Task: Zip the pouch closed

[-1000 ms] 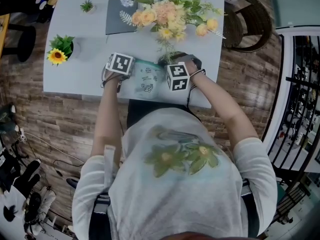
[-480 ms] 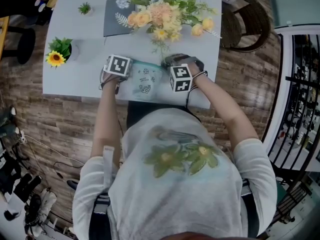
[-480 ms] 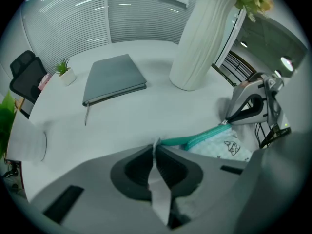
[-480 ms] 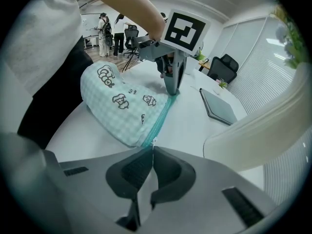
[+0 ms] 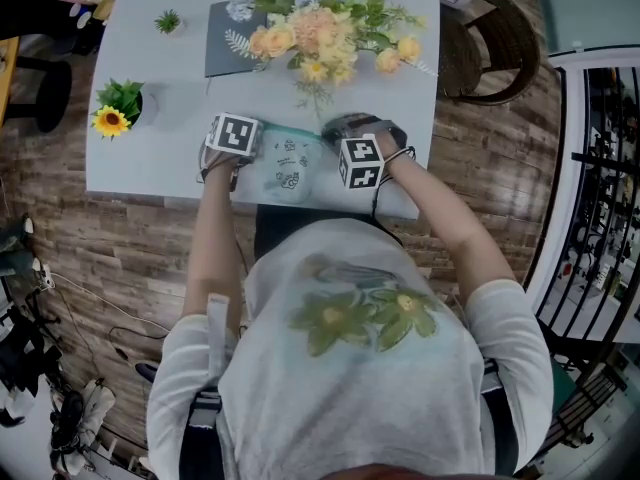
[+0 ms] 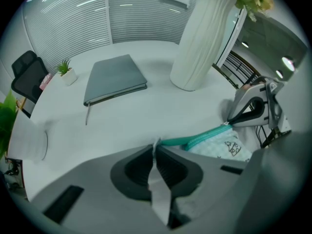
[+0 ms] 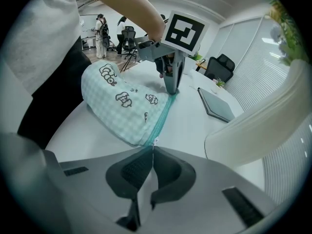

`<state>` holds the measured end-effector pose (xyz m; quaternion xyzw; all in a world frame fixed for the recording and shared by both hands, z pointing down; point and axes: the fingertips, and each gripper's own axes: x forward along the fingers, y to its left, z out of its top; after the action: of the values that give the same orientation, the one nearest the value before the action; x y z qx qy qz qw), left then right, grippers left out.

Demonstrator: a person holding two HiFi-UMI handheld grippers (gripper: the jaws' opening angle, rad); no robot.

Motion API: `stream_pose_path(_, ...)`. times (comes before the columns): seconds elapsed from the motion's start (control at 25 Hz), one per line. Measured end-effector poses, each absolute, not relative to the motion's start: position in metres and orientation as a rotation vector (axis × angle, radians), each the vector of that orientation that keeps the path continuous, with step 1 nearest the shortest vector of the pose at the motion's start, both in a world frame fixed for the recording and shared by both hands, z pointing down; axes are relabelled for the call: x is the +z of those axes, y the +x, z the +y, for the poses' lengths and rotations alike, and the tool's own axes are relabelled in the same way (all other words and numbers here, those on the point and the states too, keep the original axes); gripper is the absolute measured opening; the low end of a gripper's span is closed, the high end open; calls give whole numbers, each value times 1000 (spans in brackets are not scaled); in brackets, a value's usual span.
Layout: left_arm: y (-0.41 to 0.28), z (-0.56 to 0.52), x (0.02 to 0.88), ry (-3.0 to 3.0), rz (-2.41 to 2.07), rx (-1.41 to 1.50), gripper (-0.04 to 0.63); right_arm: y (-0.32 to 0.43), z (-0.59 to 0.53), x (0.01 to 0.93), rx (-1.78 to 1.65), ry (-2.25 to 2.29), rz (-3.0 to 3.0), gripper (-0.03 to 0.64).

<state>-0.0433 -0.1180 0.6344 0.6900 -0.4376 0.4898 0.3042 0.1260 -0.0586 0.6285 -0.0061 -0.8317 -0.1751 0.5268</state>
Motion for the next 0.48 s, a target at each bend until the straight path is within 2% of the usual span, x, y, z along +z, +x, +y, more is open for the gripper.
stream_pose_path(0.28, -34, -99, 642, 1762, -1058, 1265, 23, 124, -62, 633, -375, 42, -1988, 20)
stream_pose_path(0.48, -44, -116, 636, 1830, -1156, 1304, 23, 125, -61, 634, -336, 66, -1978, 20)
